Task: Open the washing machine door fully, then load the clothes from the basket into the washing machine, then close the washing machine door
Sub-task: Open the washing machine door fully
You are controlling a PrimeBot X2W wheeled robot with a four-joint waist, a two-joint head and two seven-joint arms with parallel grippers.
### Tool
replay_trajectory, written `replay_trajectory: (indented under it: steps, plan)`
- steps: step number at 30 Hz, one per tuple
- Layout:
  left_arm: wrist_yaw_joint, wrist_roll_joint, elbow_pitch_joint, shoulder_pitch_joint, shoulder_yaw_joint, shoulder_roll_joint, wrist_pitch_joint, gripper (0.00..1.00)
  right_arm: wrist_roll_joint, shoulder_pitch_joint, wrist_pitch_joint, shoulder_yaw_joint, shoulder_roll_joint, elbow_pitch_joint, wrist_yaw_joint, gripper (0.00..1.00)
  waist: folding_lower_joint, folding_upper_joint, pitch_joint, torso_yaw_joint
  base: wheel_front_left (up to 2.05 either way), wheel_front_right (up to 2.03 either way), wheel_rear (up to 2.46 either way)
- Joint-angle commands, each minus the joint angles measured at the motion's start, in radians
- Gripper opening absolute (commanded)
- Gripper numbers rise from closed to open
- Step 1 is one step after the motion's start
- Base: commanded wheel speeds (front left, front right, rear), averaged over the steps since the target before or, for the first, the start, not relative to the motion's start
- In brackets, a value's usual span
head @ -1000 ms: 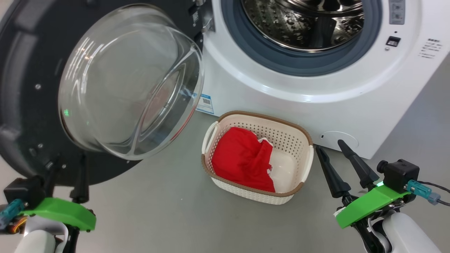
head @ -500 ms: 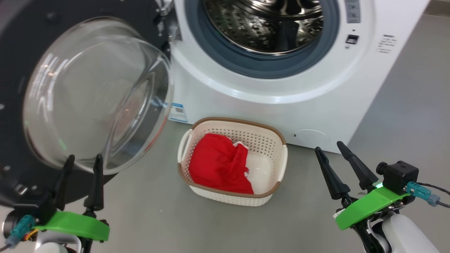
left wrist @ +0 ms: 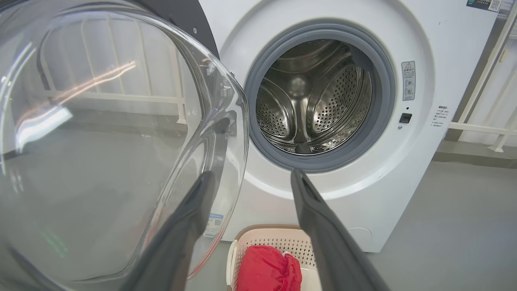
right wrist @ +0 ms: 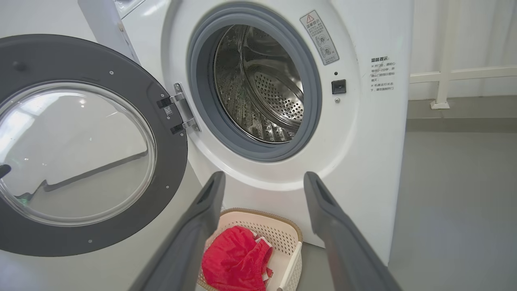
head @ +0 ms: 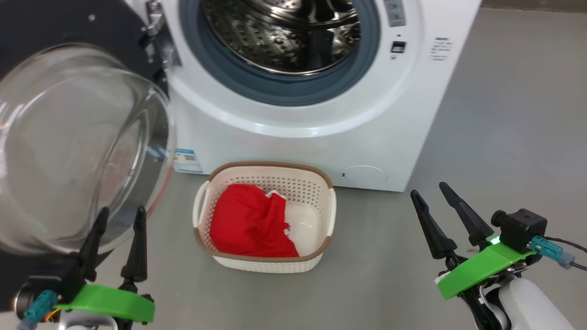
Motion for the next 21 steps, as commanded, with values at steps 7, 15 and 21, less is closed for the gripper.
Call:
replay_trajectory:
  steps: [7, 15, 21]
  plan:
    - [0.013, -0.023, -0.041, 0.018, 0.048, 0.018, -0.008, 1.00, -0.021, 0.004, -0.012, 0.013, -0.014, -0.033, 0.002, 1.00, 0.0000, -0.0001, -0.002, -0.102, 0.00, 0.00, 0.00]
    - [0.011, -0.021, -0.037, 0.053, 0.067, 0.013, -0.018, 1.00, -0.031, -0.002, -0.012, 0.010, -0.018, -0.042, 0.002, 1.00, 0.0000, -0.0001, 0.001, -0.170, 0.00, 0.00, 0.00]
    - [0.012, -0.005, -0.048, 0.071, 0.081, 0.006, -0.021, 1.00, -0.038, -0.002, -0.012, 0.001, -0.023, -0.046, 0.002, 1.00, 0.0000, -0.0001, 0.001, -0.201, 0.00, 0.00, 0.00]
